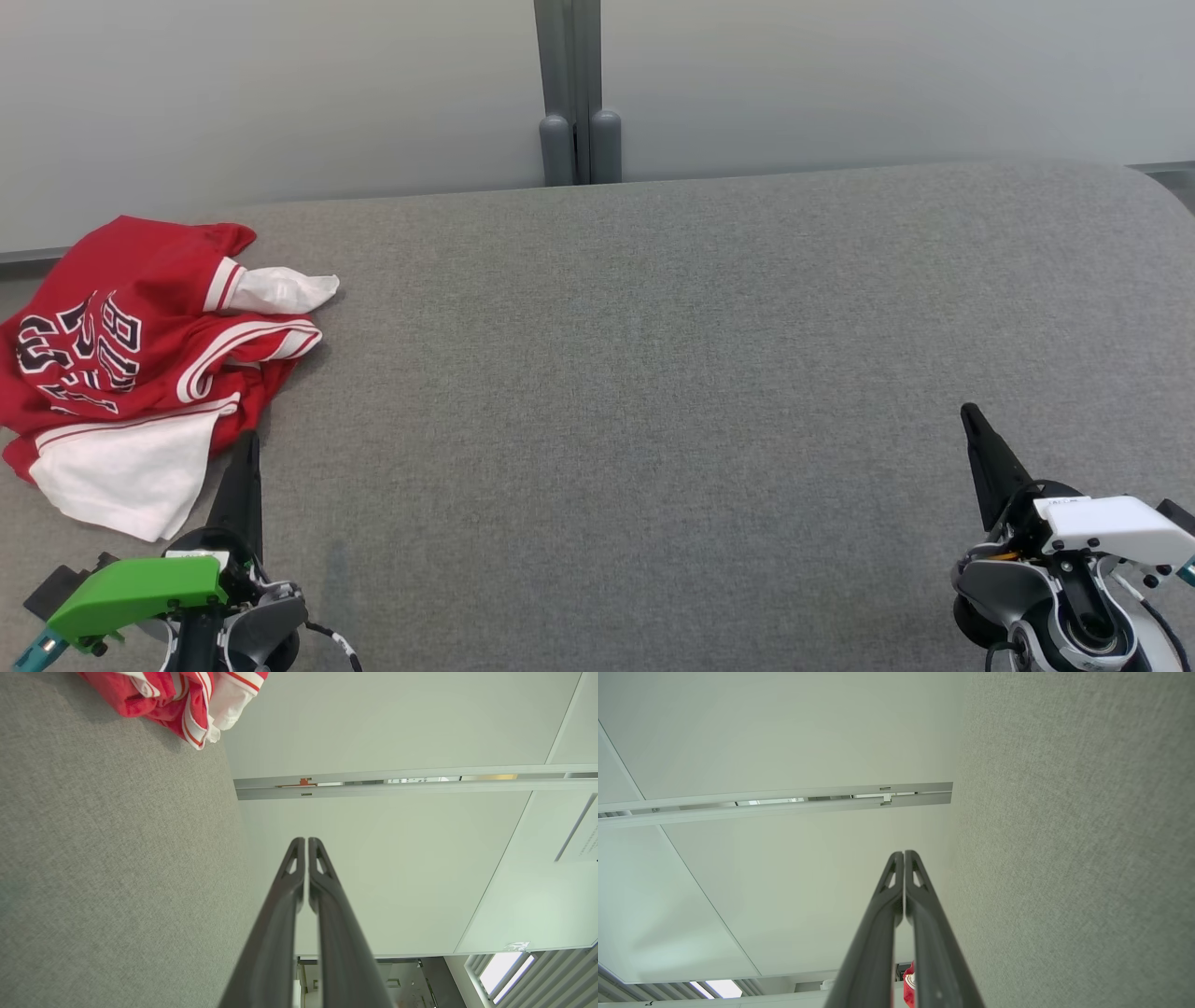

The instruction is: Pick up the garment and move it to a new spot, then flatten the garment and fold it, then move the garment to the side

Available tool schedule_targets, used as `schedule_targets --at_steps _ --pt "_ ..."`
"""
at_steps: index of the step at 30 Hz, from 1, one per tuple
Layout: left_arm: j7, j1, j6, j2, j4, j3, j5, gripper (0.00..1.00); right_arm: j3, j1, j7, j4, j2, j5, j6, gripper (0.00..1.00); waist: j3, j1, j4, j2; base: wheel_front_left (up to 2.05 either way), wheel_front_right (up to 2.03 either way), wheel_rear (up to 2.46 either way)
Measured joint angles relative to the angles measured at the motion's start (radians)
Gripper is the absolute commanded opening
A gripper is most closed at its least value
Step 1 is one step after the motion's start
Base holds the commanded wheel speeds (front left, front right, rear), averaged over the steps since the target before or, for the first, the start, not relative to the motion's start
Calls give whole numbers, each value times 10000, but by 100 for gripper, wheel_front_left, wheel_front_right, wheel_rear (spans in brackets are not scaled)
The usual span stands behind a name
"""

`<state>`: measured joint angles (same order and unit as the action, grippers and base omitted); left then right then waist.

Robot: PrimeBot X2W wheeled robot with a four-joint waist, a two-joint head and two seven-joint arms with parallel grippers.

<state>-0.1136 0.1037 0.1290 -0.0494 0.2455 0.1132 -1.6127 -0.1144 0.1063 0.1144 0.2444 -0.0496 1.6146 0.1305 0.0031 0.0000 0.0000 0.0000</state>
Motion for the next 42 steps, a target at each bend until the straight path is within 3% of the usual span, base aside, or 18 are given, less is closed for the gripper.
schedule_targets --at_steps 42 --pt "0 0 0 0 0 0 0 0 0 0 0 0 0 0 0 0 0 0 0 0 0 0 0"
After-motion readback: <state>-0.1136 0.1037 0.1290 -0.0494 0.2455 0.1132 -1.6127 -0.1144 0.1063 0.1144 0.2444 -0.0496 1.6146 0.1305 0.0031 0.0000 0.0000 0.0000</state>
